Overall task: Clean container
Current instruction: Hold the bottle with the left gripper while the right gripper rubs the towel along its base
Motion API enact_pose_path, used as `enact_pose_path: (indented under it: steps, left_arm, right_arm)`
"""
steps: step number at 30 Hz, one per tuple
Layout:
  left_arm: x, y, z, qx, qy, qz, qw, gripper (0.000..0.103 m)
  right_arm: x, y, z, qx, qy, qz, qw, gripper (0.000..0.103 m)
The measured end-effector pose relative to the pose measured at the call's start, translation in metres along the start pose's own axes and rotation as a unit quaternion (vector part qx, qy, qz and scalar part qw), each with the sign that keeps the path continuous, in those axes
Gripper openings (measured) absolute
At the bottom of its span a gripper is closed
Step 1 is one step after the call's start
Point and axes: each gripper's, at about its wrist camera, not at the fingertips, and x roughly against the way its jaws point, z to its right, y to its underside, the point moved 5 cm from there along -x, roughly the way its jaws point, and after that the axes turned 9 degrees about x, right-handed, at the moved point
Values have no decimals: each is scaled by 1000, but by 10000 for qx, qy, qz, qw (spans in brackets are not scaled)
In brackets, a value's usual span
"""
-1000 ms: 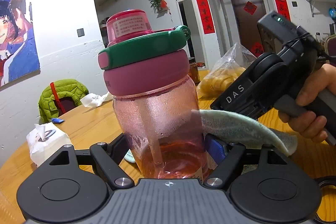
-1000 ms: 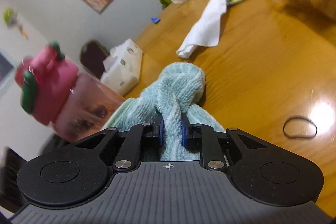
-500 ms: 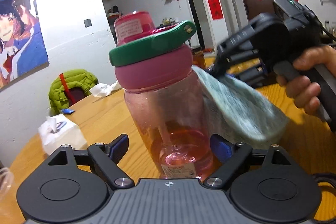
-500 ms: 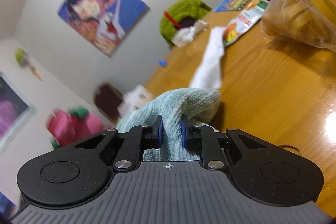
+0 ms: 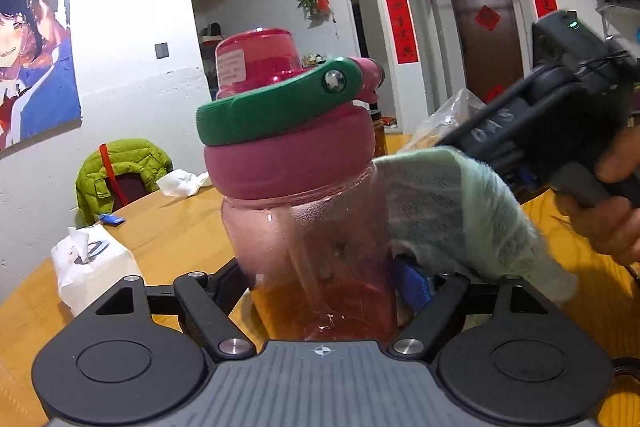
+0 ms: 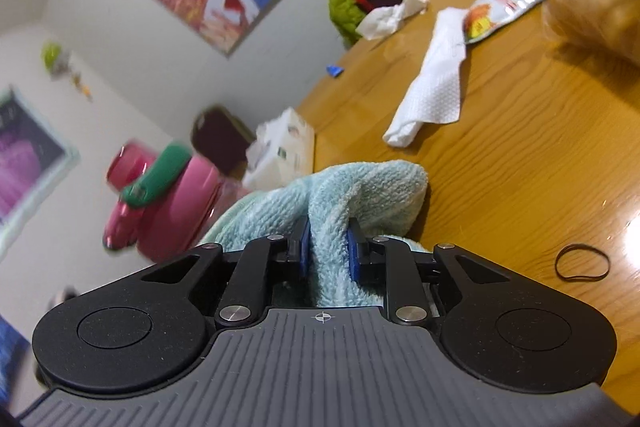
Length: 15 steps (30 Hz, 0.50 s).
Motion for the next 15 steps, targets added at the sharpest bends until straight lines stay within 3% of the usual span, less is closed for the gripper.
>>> enact_pose_path:
  steps: [5, 8, 11, 15]
  left_arm:
    - [3, 3, 2, 0, 20, 61, 10000, 75]
    - [4, 2, 5, 0, 29, 76, 10000, 75]
    - [4, 3, 6, -25, 74, 95, 9999, 75]
    - [6, 4, 6, -27, 75, 105, 9999, 75]
  right_arm:
    - [-6, 6, 1, 151, 266, -158, 9994, 23]
    - [15, -4, -7, -27, -365, 530, 9979, 22]
    - [35, -12, -9, -326, -1097, 1078, 9876, 22]
    - [9, -2, 8, -556, -608, 513, 9953, 22]
